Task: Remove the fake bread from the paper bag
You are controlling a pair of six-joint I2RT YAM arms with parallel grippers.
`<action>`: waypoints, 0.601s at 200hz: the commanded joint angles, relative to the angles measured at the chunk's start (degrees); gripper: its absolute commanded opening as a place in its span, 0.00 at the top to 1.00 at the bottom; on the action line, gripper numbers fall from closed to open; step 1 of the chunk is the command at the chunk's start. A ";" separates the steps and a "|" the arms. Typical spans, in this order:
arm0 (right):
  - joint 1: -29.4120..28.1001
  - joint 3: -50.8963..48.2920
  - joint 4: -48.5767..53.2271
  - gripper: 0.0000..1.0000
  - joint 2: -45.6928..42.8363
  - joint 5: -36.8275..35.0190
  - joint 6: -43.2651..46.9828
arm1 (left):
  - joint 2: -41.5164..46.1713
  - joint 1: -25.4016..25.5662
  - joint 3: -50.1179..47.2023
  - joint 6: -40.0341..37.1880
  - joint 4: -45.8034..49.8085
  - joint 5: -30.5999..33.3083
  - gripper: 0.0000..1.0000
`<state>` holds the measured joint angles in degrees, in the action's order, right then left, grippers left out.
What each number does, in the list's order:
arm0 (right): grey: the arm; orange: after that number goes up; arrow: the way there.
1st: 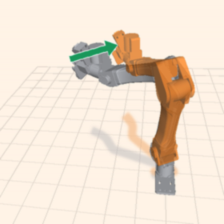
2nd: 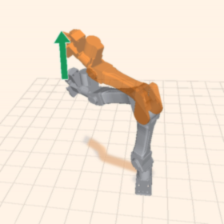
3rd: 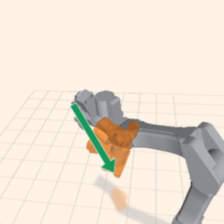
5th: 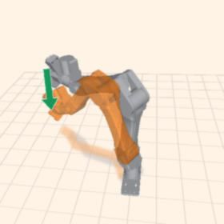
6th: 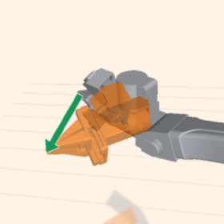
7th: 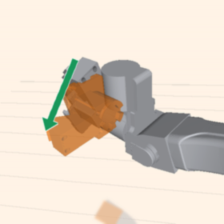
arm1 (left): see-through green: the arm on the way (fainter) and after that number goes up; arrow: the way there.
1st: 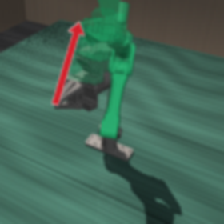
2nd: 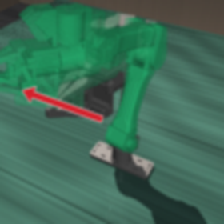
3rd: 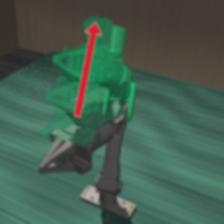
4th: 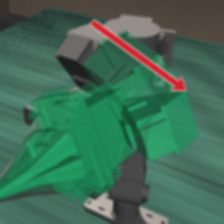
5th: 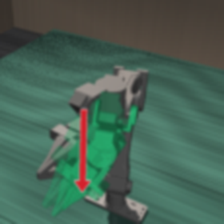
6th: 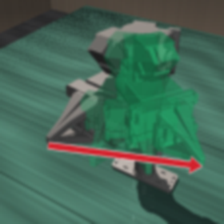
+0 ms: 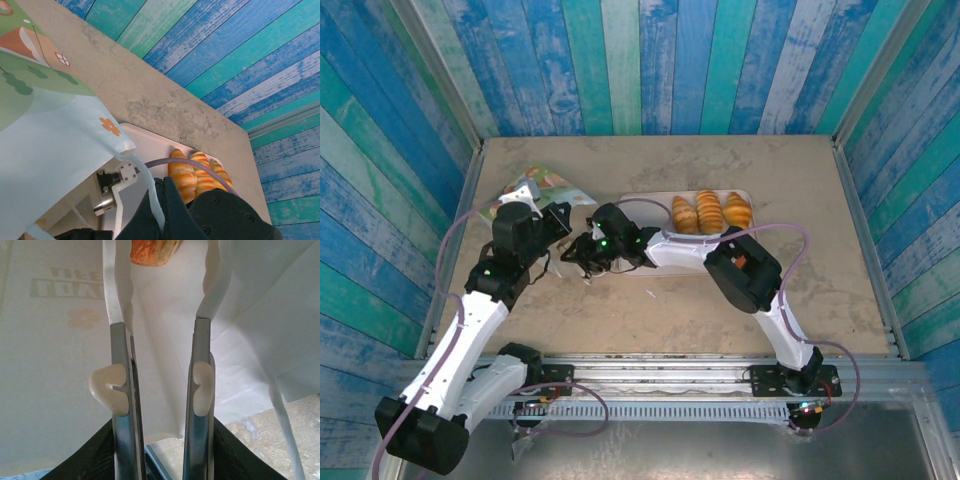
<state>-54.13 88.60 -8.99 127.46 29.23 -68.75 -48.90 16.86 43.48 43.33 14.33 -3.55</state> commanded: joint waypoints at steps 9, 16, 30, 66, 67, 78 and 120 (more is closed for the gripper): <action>0.36 3.12 -0.42 0.56 -0.34 0.57 1.15 | 1.00 0.01 1.26 -0.89 0.00 0.24 1.00; 0.44 3.57 -0.48 0.56 0.01 0.68 1.04 | 0.92 0.01 1.35 -0.95 0.00 0.14 1.00; 0.47 4.56 -0.26 0.56 0.67 1.20 0.98 | 0.91 -0.01 1.64 -1.06 0.55 0.38 1.00; 0.07 4.93 0.79 0.56 0.33 1.09 0.51 | 1.75 0.02 1.96 -1.47 1.39 1.33 1.00; 0.07 4.97 0.81 0.56 0.33 1.09 0.48 | 1.77 0.01 2.00 -1.48 1.44 1.38 1.00; -0.08 4.83 0.95 0.55 0.52 0.98 0.12 | 2.04 -0.07 2.09 -1.51 1.62 1.69 1.00; 0.17 5.55 -2.23 0.54 2.20 1.34 -2.33 | 1.80 -0.04 2.37 -1.36 1.80 1.62 1.00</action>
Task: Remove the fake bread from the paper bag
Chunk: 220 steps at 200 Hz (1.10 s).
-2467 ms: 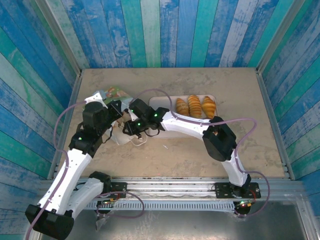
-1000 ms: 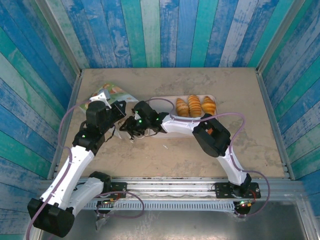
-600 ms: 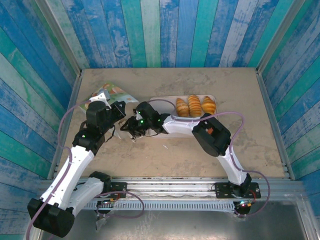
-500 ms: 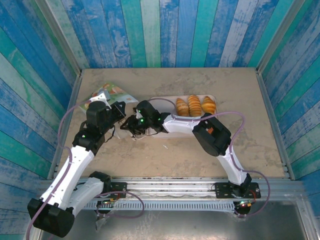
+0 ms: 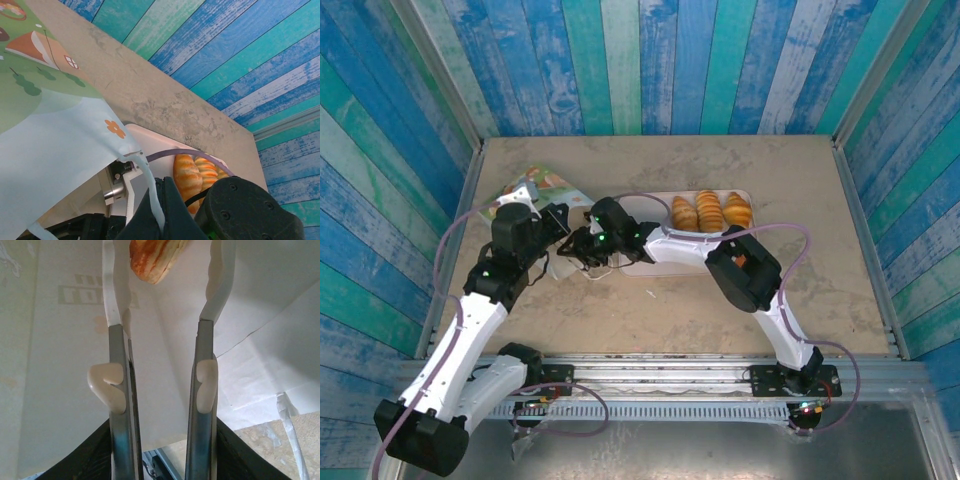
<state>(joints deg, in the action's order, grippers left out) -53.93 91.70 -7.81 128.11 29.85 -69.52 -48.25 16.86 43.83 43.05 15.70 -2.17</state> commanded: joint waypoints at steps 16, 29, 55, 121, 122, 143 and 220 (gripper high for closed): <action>0.03 3.55 -4.14 0.56 1.83 0.91 -1.79 | 1.05 0.01 1.88 -0.96 0.25 0.16 1.00; 0.04 3.76 -4.63 0.58 2.11 0.97 -2.44 | 0.96 -0.03 1.87 -0.94 0.04 0.22 1.00; 0.05 2.80 -4.85 0.70 1.71 0.38 -2.60 | 0.92 -0.05 2.22 -1.12 0.29 0.33 1.00; -0.02 -2.73 1.24 0.81 -5.48 -1.58 5.66 | 1.75 -0.06 2.73 -1.78 2.44 3.99 1.00; -0.03 -2.92 1.36 0.81 -5.62 -1.61 5.73 | 1.71 -0.03 2.78 -1.80 2.51 4.05 1.00; 0.03 -7.64 2.73 0.82 -9.22 -1.91 7.93 | 1.67 -0.04 2.88 -2.18 2.93 5.10 1.00; 0.02 -16.18 9.69 0.79 -17.62 -2.01 14.81 | 1.32 -0.06 2.65 -1.63 1.79 4.20 1.00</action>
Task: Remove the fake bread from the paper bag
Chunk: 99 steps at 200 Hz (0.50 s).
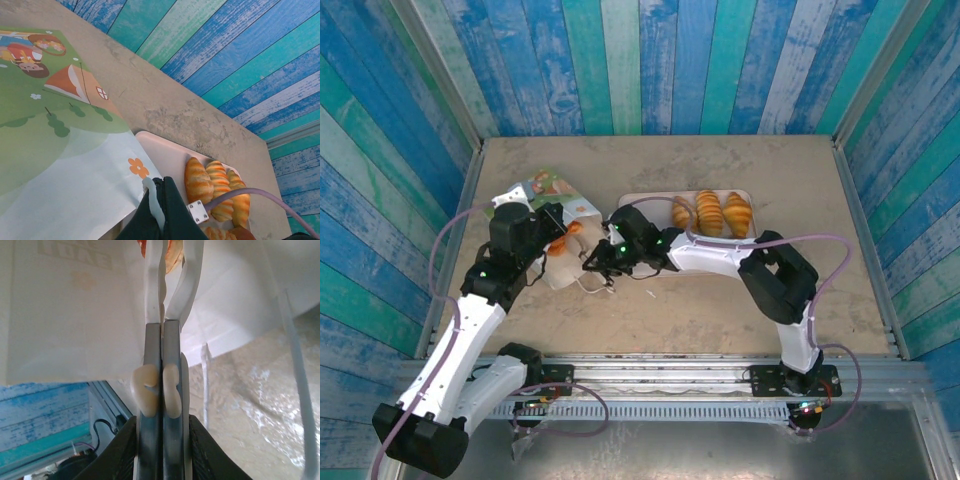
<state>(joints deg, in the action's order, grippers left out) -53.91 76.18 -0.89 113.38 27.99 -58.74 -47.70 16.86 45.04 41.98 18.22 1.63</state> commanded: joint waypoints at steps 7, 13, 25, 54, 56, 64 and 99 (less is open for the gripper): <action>-0.04 -0.77 3.31 0.80 -3.26 -0.34 4.44 | 0.80 -0.01 1.36 -0.48 -0.88 0.26 1.00; -0.02 -0.65 3.51 0.81 -3.45 -0.31 5.10 | 0.85 -0.05 1.28 -0.38 -0.97 0.17 1.00; -0.02 0.03 4.66 0.82 -3.85 -0.37 6.52 | 0.77 0.01 1.13 -0.27 -1.31 0.05 1.00; -0.06 0.86 8.43 0.85 -5.58 -1.01 10.51 | 0.33 -0.05 1.66 -0.40 -1.43 -0.22 1.00; -0.06 0.82 8.62 0.85 -5.73 -0.94 10.74 | 0.33 -0.07 1.71 -0.40 -1.50 -0.22 1.00; -0.04 0.28 9.04 0.86 -6.30 -0.76 11.00 | 0.33 -0.07 1.72 -0.45 -1.60 -0.13 1.00; 0.33 -1.24 7.63 0.79 -6.47 -0.10 8.93 | -0.01 -0.03 1.68 -0.32 -2.37 -0.81 1.00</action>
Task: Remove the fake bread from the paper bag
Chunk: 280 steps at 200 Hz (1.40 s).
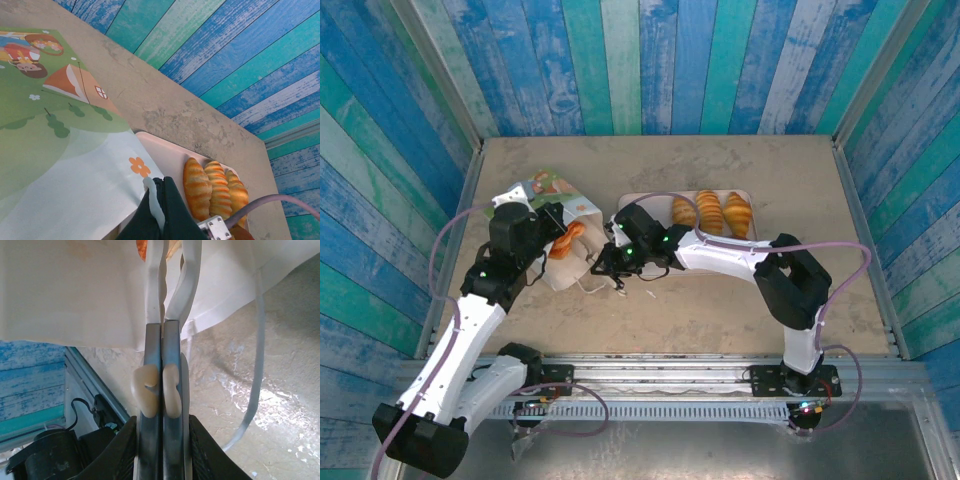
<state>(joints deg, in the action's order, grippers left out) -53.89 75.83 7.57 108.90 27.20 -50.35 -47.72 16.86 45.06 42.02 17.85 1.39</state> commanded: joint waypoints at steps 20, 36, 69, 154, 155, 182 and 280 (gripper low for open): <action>0.28 -0.12 -2.42 0.83 -0.76 1.49 -0.71 | -0.09 -0.04 1.32 0.08 -2.77 -1.38 1.00; 0.25 1.26 -1.94 0.85 -0.57 2.37 0.16 | 0.07 -0.04 1.22 0.21 -2.81 -1.64 1.00; 0.83 0.60 1.63 0.86 -2.63 1.84 2.45 | 0.44 -0.02 1.26 -0.34 -2.21 -1.34 1.00; 1.43 -0.90 -5.21 0.64 -0.18 4.46 -5.07 | -0.18 -0.01 0.55 0.42 -4.19 -4.34 1.00; 1.47 -0.88 -5.34 0.63 -0.18 4.45 -5.18 | -0.22 0.00 0.56 0.47 -4.21 -4.40 1.00; 1.57 -0.33 -5.99 0.55 0.52 3.75 -7.07 | 0.00 -0.07 0.38 0.67 -4.53 -4.89 1.00; 0.61 0.50 -7.11 0.51 2.38 0.60 -12.49 | -0.36 -0.01 -0.23 1.40 -6.06 -6.66 1.00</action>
<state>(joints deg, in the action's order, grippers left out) -52.40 74.46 0.78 111.13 29.61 -62.00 -47.90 16.86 45.04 43.18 14.13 -4.27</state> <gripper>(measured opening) 0.494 0.044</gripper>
